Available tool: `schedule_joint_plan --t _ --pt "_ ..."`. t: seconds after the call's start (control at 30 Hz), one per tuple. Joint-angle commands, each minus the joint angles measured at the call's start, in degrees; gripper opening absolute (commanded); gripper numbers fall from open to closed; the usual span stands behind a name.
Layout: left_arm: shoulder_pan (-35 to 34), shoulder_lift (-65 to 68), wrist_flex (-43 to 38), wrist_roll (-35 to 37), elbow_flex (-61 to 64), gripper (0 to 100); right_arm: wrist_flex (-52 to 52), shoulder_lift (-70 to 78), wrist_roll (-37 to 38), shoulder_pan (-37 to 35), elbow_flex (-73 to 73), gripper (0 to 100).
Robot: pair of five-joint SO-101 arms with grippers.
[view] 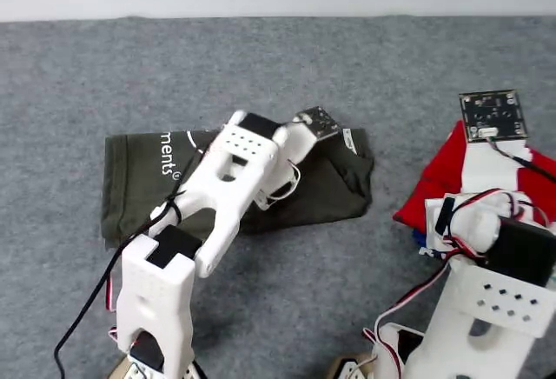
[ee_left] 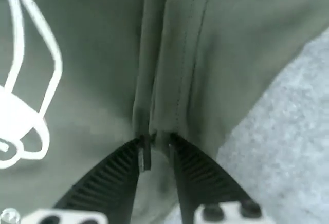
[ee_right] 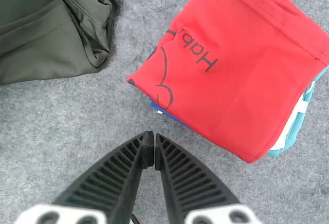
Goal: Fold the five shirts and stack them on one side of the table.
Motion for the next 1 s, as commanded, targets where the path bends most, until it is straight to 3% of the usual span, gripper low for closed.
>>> schedule_joint_plan --t 0.0,0.27,0.43,0.57,0.7,0.83,0.97 --pt "-0.8 -1.1 -2.9 1.0 0.4 7 2.2 -1.7 -0.4 0.6 -0.3 0.9" --pt "-1.0 -9.9 5.5 7.8 -5.8 7 2.2 -1.7 -0.4 0.5 -0.6 0.9" --pt "-5.3 -17.4 9.7 12.7 -7.0 15 2.2 -1.7 -0.4 0.6 -0.6 0.9" --pt "-14.3 -20.1 14.1 13.8 -7.0 17 2.2 -1.7 -0.4 0.6 -0.6 0.9" --pt "-27.8 -20.0 16.2 13.5 -6.5 18 2.2 -1.7 -0.4 0.6 -0.4 0.9" --pt "-39.3 -20.0 11.2 13.5 -4.4 22 2.2 -1.7 -0.4 0.3 -0.4 0.9" --pt "-44.4 -20.0 6.0 13.5 -0.7 24 2.2 -1.7 -0.4 0.3 -0.3 0.9"
